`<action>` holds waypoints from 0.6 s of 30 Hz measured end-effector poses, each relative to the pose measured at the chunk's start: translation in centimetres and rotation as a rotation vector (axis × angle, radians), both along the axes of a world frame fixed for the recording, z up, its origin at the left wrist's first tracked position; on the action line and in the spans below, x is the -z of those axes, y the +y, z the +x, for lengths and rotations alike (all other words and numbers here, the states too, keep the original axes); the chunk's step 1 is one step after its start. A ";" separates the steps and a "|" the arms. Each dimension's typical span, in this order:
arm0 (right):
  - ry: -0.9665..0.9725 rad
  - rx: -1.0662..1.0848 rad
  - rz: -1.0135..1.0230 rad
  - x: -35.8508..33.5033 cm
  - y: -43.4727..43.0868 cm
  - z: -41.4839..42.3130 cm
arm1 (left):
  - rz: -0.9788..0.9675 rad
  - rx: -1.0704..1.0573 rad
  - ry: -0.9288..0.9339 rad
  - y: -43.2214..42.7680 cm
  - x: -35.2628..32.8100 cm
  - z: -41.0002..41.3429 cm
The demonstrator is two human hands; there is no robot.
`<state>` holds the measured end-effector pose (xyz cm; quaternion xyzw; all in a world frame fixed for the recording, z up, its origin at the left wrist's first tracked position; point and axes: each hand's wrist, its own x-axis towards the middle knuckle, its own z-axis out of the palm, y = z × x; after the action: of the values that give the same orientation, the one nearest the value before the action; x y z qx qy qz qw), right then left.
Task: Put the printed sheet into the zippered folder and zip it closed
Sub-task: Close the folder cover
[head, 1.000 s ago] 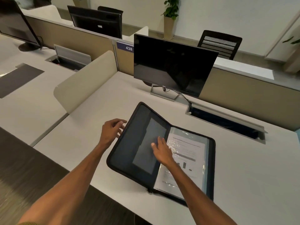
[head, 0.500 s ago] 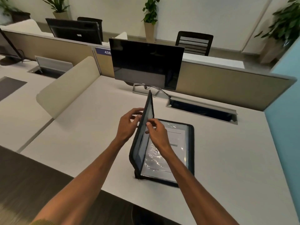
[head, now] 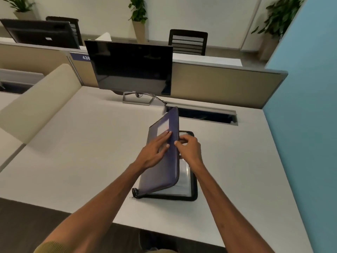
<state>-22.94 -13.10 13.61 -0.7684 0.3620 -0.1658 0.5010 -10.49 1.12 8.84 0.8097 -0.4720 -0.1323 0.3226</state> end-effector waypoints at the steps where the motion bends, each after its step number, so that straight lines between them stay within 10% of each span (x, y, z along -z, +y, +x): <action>1: 0.057 0.030 -0.054 0.4 -0.6 -0.6 | 0.036 0.035 0.007 -0.3 0.8 -0.2; 18: 0.461 0.035 -0.248 10.5 -2.3 -4.1 | 0.534 0.068 -0.092 -0.1 10.7 -1.0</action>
<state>-27.03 -15.35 3.11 -0.8352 0.4566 -0.0379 0.3043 -11.53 0.98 -1.85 0.8550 -0.4613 -0.2259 0.0716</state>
